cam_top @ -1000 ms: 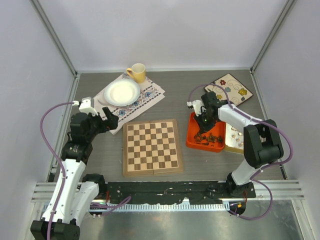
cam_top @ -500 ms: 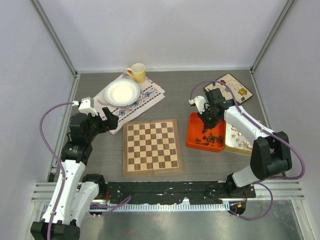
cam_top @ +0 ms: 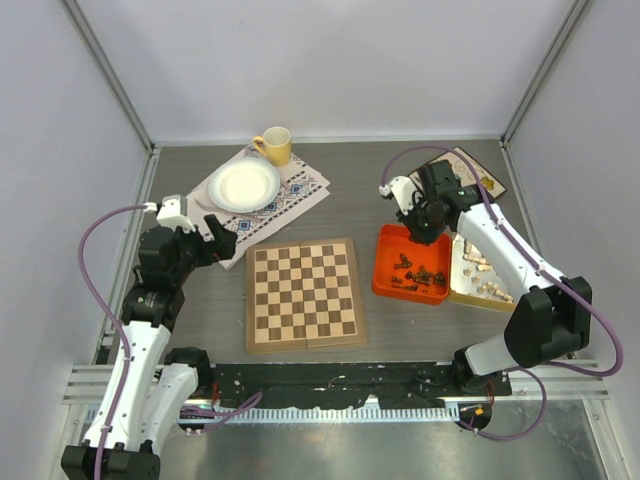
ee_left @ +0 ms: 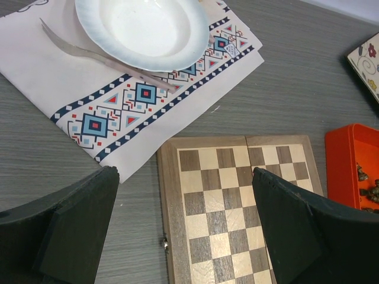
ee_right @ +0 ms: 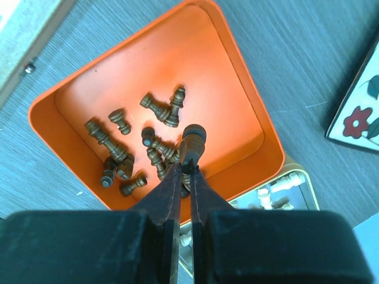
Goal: Set up the chess pieces on the board
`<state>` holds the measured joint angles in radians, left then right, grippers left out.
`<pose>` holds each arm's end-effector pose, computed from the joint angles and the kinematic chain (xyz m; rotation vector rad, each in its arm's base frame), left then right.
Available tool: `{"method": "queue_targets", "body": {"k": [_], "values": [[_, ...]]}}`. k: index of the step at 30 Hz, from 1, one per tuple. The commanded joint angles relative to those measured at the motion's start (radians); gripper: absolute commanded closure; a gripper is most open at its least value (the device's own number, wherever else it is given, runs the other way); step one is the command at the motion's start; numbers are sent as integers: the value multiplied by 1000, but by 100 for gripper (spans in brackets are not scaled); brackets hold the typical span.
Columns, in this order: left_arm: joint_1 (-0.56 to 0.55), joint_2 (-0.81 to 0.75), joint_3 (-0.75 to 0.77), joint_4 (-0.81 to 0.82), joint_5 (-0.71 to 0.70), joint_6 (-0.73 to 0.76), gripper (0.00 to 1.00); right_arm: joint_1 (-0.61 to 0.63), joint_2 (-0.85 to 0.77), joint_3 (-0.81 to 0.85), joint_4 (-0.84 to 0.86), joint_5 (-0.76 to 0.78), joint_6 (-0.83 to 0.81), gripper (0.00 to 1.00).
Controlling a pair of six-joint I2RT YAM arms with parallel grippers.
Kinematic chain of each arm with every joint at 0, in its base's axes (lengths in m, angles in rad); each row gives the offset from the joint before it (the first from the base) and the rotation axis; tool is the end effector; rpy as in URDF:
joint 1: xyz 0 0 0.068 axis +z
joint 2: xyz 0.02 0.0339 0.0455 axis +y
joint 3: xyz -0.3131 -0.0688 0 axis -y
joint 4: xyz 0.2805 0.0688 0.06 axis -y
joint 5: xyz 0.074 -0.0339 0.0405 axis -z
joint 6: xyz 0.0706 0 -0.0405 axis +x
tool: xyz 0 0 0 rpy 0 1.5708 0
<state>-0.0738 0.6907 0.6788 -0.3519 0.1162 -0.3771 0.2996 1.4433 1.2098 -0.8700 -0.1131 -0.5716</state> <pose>0.1934 -0.0225 0.3183 -0.2176 1.9420 -0.4116 0.3148 0.1056 0.2888 -1.1562 2.3993 0.0634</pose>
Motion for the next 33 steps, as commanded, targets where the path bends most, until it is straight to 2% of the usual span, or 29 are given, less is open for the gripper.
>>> {"method": "queue_targets", "body": {"k": [1, 7, 10, 23, 33], "values": [[-3, -17, 16, 31, 14, 17, 0, 1, -15, 109, -50, -69, -5, 99], [-3, -8, 16, 30, 14, 17, 1, 13, 34, 206, -76, -207, 12, 99], [-3, -2, 16, 30, 14, 17, 0, 57, 66, 246, -80, -250, 10, 99], [-3, 1, 19, 27, -4, 23, 1, 297, 331, 422, -86, -204, 9, 96], [-3, -2, 19, 24, -9, 26, 0, 332, 433, 482, -98, -188, -2, 95]]}}
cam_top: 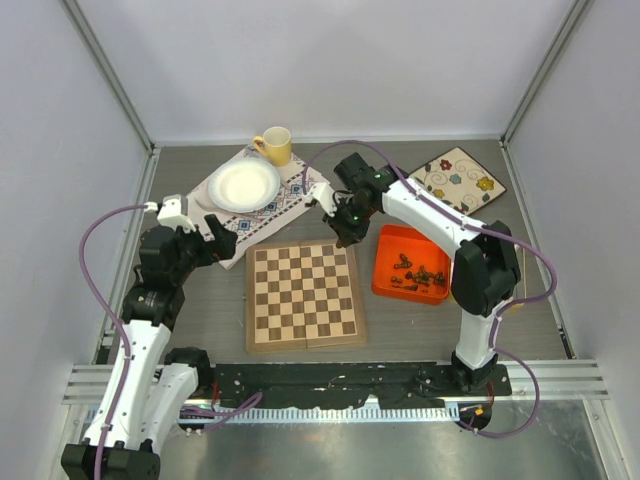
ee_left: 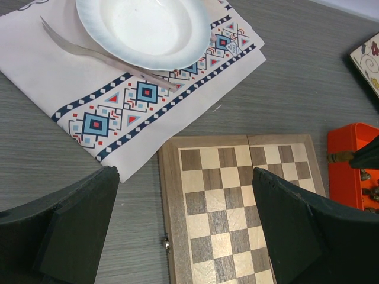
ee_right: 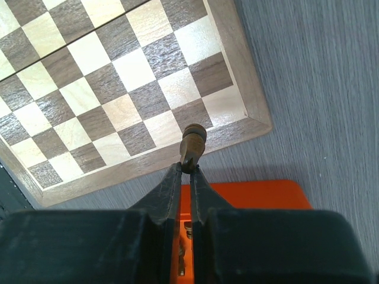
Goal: Set up the chess pieces on the board
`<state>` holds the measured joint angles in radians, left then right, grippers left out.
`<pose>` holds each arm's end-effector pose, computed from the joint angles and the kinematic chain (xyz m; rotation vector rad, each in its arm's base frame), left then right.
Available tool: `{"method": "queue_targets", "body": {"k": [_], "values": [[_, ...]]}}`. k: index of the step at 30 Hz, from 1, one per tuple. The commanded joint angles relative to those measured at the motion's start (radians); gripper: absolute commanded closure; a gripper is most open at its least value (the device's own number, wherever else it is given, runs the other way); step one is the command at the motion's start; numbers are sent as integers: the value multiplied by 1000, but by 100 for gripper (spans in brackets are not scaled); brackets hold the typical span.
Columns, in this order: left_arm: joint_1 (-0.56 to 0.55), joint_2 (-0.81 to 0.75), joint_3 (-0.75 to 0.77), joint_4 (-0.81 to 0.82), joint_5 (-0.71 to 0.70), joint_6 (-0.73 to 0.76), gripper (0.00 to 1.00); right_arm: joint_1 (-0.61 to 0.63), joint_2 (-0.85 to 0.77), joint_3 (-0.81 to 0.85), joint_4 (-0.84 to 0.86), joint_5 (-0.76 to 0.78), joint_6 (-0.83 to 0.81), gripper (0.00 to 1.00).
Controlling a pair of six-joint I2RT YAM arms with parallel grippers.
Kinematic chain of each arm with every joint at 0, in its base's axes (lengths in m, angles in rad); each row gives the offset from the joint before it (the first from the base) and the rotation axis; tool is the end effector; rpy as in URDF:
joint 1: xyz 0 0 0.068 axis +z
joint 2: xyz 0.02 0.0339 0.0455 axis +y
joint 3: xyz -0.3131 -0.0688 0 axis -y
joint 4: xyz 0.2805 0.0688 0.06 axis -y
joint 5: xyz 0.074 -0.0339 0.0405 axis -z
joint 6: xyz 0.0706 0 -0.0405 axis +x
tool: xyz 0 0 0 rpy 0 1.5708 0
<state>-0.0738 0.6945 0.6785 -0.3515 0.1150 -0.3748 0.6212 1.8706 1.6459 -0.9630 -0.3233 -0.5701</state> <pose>0.1942 -0.0225 0.3176 -0.2169 1.9456 -0.4085 0.3545 0.2813 0.2779 -1.6045 2.2133 0.4589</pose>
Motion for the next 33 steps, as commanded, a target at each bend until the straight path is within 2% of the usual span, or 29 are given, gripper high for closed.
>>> {"method": "queue_targets", "body": {"k": [1, 18, 33], "values": [[-3, -6, 20, 25, -6, 24, 0, 11, 10, 42, -3, 29, -5, 95], [-3, -7, 21, 23, -5, 24, 0, 46, 116, 31, 13, 75, 9, 94], [-3, -6, 20, 23, -3, 25, 0, 48, 127, 8, 21, 86, 13, 92]]}}
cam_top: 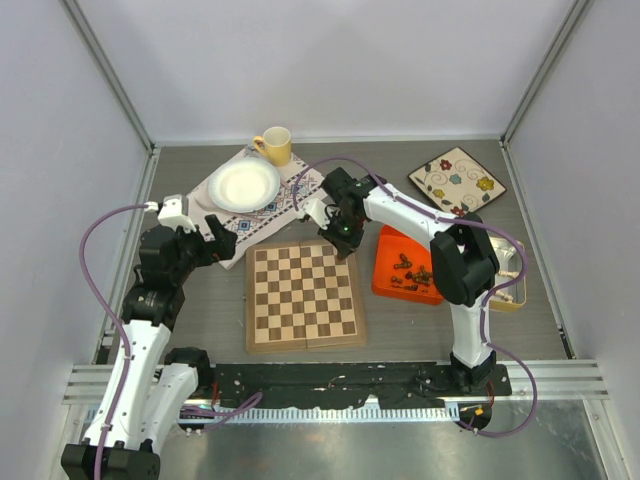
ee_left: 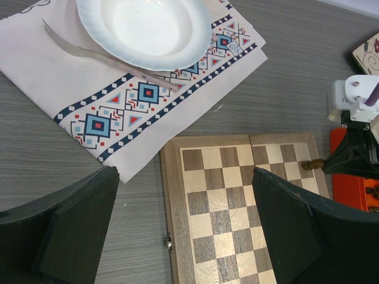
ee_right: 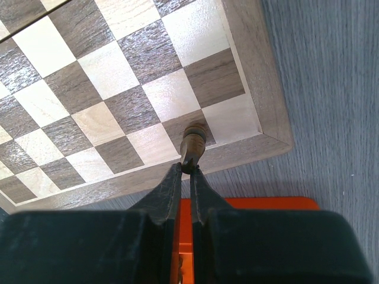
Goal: Set up the chess pieces on the board
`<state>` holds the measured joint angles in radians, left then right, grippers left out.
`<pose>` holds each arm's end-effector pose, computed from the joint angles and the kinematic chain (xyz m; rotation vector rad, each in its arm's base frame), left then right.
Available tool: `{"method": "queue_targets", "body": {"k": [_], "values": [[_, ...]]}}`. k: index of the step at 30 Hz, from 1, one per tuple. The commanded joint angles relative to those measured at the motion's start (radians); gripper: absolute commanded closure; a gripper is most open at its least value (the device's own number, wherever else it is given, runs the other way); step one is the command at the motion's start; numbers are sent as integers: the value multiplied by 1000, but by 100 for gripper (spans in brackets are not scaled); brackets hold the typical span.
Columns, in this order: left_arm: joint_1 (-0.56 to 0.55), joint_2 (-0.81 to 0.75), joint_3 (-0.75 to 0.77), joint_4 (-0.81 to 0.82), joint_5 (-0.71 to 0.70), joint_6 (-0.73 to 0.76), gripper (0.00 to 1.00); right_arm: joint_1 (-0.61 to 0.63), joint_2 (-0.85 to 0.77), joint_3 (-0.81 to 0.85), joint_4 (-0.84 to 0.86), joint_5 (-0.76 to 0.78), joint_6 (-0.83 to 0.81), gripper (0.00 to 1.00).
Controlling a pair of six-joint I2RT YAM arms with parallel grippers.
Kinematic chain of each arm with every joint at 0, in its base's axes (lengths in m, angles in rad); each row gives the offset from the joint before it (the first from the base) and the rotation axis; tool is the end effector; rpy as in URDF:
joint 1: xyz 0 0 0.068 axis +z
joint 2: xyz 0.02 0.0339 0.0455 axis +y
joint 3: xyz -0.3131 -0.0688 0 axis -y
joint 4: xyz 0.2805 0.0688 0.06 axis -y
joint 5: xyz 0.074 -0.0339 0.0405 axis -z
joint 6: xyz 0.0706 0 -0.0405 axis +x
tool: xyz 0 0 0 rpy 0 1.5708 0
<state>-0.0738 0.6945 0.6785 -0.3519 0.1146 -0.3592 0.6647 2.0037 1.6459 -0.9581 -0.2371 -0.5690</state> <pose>0.1942 -0.0225 0.3175 -0.2019 1.9465 -0.3978 0.3605 0.3036 0.2177 -1.7003 2.3217 0.3600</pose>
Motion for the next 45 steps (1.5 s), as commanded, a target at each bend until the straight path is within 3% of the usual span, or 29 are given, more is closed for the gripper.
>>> {"method": "queue_targets", "body": {"k": [1, 40, 45], "values": [[-4, -6, 20, 24, -4, 11, 0, 4, -6, 8, 16, -2, 12, 92], [-3, -12, 18, 24, -3, 11, 0, 9, 9, -8, -1, -30, 20, 77], [-3, -13, 18, 22, -4, 11, 0, 10, 0, -6, -4, -36, 20, 69]]}}
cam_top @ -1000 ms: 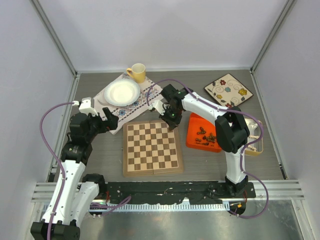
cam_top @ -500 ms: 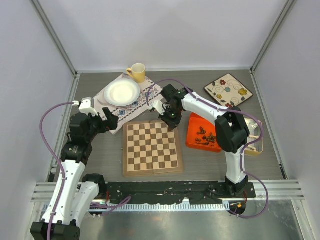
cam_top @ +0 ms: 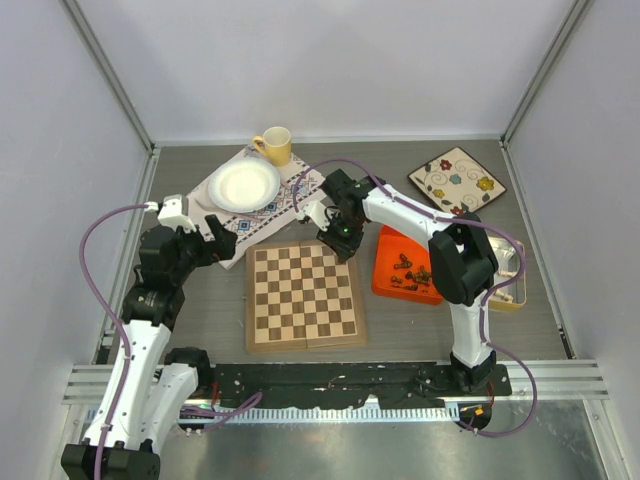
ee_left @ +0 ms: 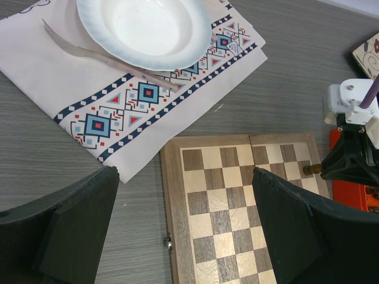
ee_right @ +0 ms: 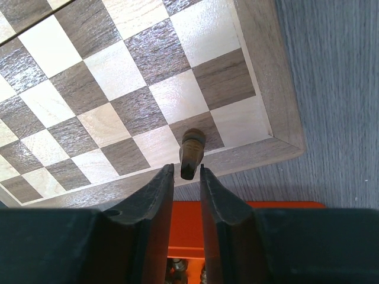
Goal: Set up the chess pieces on the board
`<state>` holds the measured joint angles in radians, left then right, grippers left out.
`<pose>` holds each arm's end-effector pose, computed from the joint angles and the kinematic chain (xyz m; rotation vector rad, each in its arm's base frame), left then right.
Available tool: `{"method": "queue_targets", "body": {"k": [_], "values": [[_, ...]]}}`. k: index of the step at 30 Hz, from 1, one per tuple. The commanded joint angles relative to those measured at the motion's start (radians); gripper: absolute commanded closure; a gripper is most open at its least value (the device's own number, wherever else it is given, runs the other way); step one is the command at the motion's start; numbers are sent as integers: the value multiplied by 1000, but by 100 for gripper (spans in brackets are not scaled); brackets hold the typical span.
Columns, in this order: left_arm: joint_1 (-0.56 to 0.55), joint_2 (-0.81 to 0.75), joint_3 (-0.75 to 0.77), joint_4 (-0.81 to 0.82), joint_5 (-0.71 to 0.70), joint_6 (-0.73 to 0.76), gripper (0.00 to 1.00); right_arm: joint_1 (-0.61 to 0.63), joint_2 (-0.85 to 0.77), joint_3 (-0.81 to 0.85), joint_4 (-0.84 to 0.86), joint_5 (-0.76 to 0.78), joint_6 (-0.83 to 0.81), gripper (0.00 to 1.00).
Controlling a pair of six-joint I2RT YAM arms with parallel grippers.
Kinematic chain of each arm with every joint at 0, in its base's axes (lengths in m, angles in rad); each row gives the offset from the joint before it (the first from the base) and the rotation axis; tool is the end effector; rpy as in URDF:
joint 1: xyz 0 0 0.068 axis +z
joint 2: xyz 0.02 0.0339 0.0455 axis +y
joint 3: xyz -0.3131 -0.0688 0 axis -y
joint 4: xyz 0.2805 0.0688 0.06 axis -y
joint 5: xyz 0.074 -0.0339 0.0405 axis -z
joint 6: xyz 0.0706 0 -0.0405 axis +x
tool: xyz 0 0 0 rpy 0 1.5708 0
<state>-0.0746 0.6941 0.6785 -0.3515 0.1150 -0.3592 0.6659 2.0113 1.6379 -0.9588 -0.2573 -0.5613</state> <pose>0.1941 -0.0226 0.3177 -0.2007 1.9459 -0.3988 0.3586 0.3046 0.2120 -1.7019 2.3386 0.3917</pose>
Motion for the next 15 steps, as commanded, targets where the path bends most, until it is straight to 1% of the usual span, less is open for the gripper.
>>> {"method": "queue_targets", "body": {"k": [1, 2, 4, 5, 8, 15], "values": [[-2, -11, 19, 22, -3, 12, 0, 9, -17, 8, -4, -16, 12, 67], [-2, -11, 18, 22, -3, 11, 1, 9, -22, 10, -6, -19, 12, 63], [-2, -11, 20, 22, 3, 12, 0, 9, -29, 17, -14, -22, 12, 61], [-2, -13, 18, 25, 5, 11, 1, 9, -42, 22, -17, -22, 12, 56], [-2, -13, 18, 31, 23, 12, 0, 9, -72, 25, -18, -19, 14, 50], [-2, -24, 10, 52, 91, 8, 0, 0, -170, 8, -23, -25, 11, 48]]}}
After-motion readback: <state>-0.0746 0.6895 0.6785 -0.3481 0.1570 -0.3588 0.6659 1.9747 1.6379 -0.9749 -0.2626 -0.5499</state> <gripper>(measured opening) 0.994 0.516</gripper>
